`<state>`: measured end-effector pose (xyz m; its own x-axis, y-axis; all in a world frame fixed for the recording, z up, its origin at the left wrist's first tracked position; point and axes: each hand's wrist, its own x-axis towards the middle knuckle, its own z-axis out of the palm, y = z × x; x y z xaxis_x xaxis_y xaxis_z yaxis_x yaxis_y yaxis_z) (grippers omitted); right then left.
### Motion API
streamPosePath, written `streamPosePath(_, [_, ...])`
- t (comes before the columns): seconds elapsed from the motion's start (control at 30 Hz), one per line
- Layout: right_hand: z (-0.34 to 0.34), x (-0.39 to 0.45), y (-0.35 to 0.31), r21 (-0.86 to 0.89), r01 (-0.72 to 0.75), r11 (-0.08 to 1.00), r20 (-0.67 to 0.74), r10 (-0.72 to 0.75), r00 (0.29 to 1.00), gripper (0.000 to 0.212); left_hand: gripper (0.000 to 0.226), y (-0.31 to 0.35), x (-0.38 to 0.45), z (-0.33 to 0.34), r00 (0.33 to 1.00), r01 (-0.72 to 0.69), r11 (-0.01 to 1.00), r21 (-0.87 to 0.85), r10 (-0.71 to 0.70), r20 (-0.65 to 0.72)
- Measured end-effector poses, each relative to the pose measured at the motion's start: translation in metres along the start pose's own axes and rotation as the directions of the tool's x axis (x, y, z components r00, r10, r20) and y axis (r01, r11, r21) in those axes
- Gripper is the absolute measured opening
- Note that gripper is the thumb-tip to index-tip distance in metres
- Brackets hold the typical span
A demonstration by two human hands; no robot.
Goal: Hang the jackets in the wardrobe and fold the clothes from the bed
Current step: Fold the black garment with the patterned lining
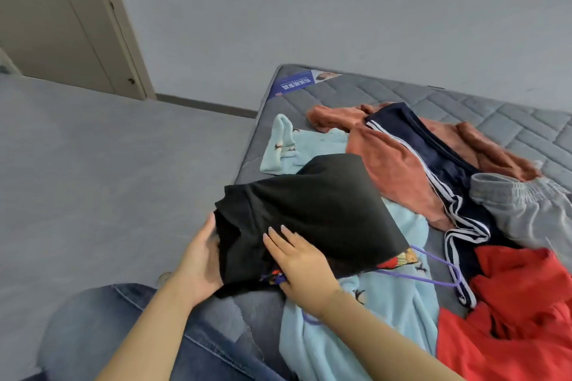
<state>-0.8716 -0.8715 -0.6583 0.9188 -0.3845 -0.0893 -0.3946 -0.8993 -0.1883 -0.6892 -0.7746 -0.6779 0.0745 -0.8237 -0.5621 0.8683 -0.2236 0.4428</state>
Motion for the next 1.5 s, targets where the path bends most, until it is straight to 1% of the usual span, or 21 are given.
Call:
streamPosePath(0.03, [0.007, -0.003, 0.000, -0.017, 0.013, 1.000, 0.109, -0.011, 0.994, 0.083, 0.075, -0.003, 0.000, -0.003, 1.000, -0.002, 0.999, 0.048, 0.002, -0.016])
streamPosePath(0.1, [0.010, -0.010, 0.006, 0.052, 0.046, 0.998, 0.143, -0.053, 0.988, 0.089, 0.069, -0.005, 0.002, -0.002, 0.999, 0.003, 0.993, 0.117, 0.002, -0.037])
streamPosePath(0.17, [-0.002, -0.017, 0.011, 0.284, 0.050, 0.958, 0.126, -0.089, 0.988, 0.086, 0.059, -0.002, 0.005, 0.002, 1.000, 0.007, 0.984, 0.178, -0.002, -0.025])
streamPosePath(0.23, [-0.022, -0.019, 0.016, 0.406, 0.074, 0.911, -0.007, -0.078, 0.997, 0.067, 0.050, -0.002, 0.007, 0.007, 1.000, -0.008, 0.975, 0.222, 0.009, -0.004])
streamPosePath(0.3, [-0.042, -0.013, 0.029, 0.288, 0.065, 0.956, -0.271, 0.016, 0.963, 0.048, 0.042, -0.005, 0.008, 0.017, 0.997, -0.032, 0.964, 0.265, 0.051, -0.066])
streamPosePath(0.37, [-0.057, -0.002, 0.048, 0.178, -0.090, 0.980, -0.449, 0.162, 0.878, 0.043, 0.041, -0.007, 0.009, 0.025, 0.970, -0.058, 0.952, 0.301, 0.125, -0.208])
streamPosePath(0.43, [-0.065, 0.012, 0.067, 0.113, -0.260, 0.959, -0.493, 0.281, 0.824, 0.052, 0.044, -0.002, 0.012, 0.024, 0.939, -0.156, 0.924, 0.349, 0.249, -0.238])
streamPosePath(0.53, [-0.047, 0.036, 0.084, -0.012, -0.423, 0.906, -0.306, 0.400, 0.864, 0.069, 0.040, 0.014, 0.011, 0.013, 0.889, -0.270, 0.858, 0.437, 0.396, -0.228])
streamPosePath(0.63, [-0.003, 0.043, 0.095, -0.209, -0.458, 0.864, -0.102, 0.447, 0.889, 0.072, 0.023, 0.007, 0.022, 0.000, 0.823, -0.159, 0.819, 0.551, 0.419, -0.385])
streamPosePath(0.7, [0.013, 0.046, 0.102, -0.235, -0.476, 0.847, -0.116, 0.462, 0.879, 0.072, 0.035, -0.004, 0.031, -0.010, 0.766, -0.073, 0.775, 0.628, 0.447, -0.462])
streamPosePath(0.77, [0.015, 0.049, 0.106, -0.249, -0.483, 0.839, -0.137, 0.463, 0.876, 0.073, 0.065, -0.005, 0.036, -0.020, 0.695, 0.091, 0.685, 0.723, 0.476, -0.539])
streamPosePath(0.83, [0.013, 0.049, 0.107, -0.262, -0.460, 0.849, -0.119, 0.444, 0.888, 0.073, 0.093, -0.001, 0.031, -0.027, 0.709, 0.194, 0.686, 0.702, 0.396, -0.583])
streamPosePath(0.87, [0.011, 0.049, 0.107, -0.257, -0.451, 0.855, -0.117, 0.436, 0.892, 0.072, 0.098, 0.001, 0.028, -0.030, 0.731, 0.211, 0.693, 0.690, 0.356, -0.581])
streamPosePath(0.9, [0.009, 0.050, 0.105, -0.239, -0.439, 0.866, -0.111, 0.424, 0.899, 0.071, 0.098, 0.003, 0.025, -0.030, 0.748, 0.228, 0.672, 0.705, 0.343, -0.569])
streamPosePath(1.0, [0.003, 0.039, 0.089, -0.129, -0.330, 0.935, -0.077, 0.322, 0.944, 0.059, 0.087, 0.001, 0.018, -0.030, 0.761, 0.301, 0.493, 0.816, 0.392, -0.517])
streamPosePath(1.07, [0.007, 0.021, 0.072, 0.048, -0.198, 0.979, -0.067, 0.201, 0.977, 0.055, 0.086, -0.010, 0.010, -0.029, 0.803, 0.243, 0.548, 0.800, 0.349, -0.483])
streamPosePath(1.17, [0.023, -0.016, 0.033, 0.350, -0.017, 0.936, -0.095, 0.053, 0.994, 0.061, 0.087, -0.019, -0.002, -0.023, 0.865, 0.224, 0.687, 0.691, 0.187, -0.466])
streamPosePath(1.23, [0.042, -0.035, 0.009, 0.368, 0.052, 0.928, -0.138, -0.001, 0.990, 0.079, 0.074, -0.014, -0.005, -0.018, 0.896, 0.202, 0.784, 0.587, 0.094, -0.435])
streamPosePath(1.3, [0.060, -0.040, -0.010, 0.256, 0.045, 0.966, -0.218, 0.012, 0.976, 0.097, 0.049, -0.008, -0.009, -0.007, 0.935, 0.141, 0.851, 0.506, 0.052, -0.349])
streamPosePath(1.37, [0.068, -0.031, -0.021, 0.172, -0.013, 0.985, -0.349, 0.073, 0.934, 0.102, 0.034, -0.007, -0.014, 0.008, 0.960, 0.055, 0.895, 0.442, 0.075, -0.271])
streamPosePath(1.5, [0.049, -0.002, -0.016, 0.324, -0.086, 0.942, -0.563, 0.265, 0.783, 0.084, 0.026, 0.000, -0.023, 0.044, 0.967, -0.126, 0.916, 0.380, 0.200, -0.160])
